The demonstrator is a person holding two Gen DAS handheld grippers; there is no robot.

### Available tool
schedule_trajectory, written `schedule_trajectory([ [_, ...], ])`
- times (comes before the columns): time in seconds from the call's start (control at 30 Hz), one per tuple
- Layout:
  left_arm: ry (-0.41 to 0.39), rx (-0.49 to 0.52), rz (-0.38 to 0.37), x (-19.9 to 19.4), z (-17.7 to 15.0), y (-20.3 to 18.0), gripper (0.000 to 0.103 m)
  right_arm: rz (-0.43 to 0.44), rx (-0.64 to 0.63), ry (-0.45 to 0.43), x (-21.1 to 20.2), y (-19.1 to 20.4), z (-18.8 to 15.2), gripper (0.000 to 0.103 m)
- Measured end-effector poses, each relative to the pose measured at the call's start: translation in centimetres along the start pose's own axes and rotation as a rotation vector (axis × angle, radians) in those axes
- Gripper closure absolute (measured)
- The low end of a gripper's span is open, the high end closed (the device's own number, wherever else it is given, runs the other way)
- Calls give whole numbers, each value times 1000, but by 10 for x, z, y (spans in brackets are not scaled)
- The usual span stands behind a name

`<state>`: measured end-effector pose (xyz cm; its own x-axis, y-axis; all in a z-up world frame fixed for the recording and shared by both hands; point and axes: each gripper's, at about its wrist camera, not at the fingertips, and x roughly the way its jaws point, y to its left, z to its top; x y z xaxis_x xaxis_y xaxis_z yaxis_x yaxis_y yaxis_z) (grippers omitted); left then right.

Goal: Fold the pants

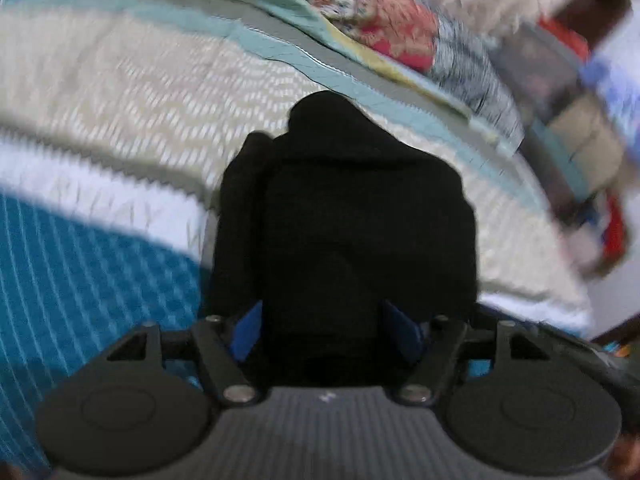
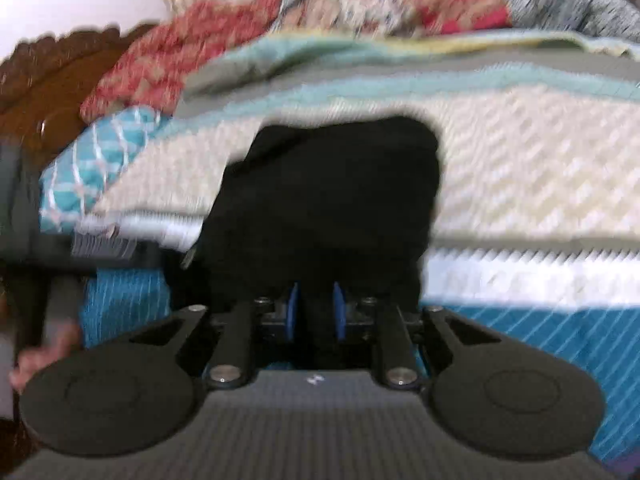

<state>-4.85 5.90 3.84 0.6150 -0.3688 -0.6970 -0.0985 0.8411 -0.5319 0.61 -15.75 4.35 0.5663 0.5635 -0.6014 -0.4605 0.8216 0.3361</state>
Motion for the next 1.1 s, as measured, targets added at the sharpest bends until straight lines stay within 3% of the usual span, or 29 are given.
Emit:
schedule_trajectory([
  [0.1,-45,-15,-34,-15,-1,6,36,7,78,-59,-7,-18,19,80],
  [0.23,-105,12,-120,-25,6,-2,36,53,54,-42,12,-6,41,80],
  [0.33,-107,37,-149,-21,10,-10,36,150,14,33,41,11,63,80],
  [0.47,-55,23,-76,-2,4,-4,37,214,11,220,100,31,76,80],
  [0.53,-6,-29,-53,9,-1,9,37,184,29,270,126,37,80,81],
  [0.63,-26,-76,-71,9,-4,20,37,139,57,283,155,40,86,85],
  [0.8,-17,-33,-48,10,-4,14,37,9,98,261,182,37,94,85],
  [0.9,-21,-18,-51,7,-4,12,37,27,107,257,173,36,92,85],
  [1.03,-40,-37,-96,-14,-2,21,32,119,124,140,120,26,97,75],
  [1.1,-79,-43,-85,-29,0,27,29,161,148,84,90,14,93,68],
])
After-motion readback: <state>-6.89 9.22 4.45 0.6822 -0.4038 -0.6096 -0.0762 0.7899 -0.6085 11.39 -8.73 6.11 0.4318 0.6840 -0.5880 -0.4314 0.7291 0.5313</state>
